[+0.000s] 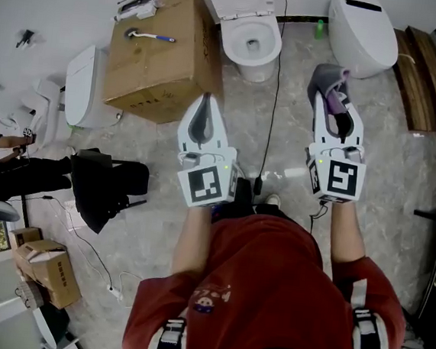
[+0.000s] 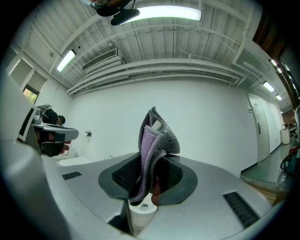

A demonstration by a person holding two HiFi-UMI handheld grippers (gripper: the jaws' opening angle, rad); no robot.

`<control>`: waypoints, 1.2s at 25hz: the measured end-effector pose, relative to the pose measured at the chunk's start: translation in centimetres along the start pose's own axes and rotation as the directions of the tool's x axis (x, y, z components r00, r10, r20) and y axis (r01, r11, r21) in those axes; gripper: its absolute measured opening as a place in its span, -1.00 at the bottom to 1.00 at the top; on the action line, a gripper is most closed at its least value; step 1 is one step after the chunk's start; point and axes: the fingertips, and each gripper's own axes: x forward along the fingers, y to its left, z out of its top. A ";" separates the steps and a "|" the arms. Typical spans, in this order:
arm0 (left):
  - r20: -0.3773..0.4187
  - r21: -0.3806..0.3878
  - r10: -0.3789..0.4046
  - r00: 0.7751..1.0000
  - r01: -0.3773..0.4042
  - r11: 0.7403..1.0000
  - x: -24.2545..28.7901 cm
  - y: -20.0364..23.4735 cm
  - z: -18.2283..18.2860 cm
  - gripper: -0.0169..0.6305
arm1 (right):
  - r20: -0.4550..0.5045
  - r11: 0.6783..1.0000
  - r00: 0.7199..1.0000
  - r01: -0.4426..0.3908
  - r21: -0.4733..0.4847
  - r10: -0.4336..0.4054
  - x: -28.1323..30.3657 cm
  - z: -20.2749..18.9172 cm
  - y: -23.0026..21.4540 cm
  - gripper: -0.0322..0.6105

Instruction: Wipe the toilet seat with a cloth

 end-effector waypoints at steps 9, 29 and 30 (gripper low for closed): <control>0.056 -0.048 -0.071 0.996 0.074 0.996 5.1 2.3 -1.5 -0.91 | 0.014 1.000 1.000 0.016 -0.011 -0.016 6.4 -0.2 0.4 -0.59; 0.070 -0.125 -0.057 0.996 0.065 0.990 25.4 18.2 -5.2 -0.91 | 0.011 0.997 0.999 0.030 -0.066 -0.030 30.3 0.6 7.0 -0.59; 0.071 -0.117 -0.054 0.996 0.062 0.991 26.1 18.6 -5.3 -0.91 | 0.010 0.997 1.000 0.028 -0.068 -0.027 31.1 0.4 7.2 -0.59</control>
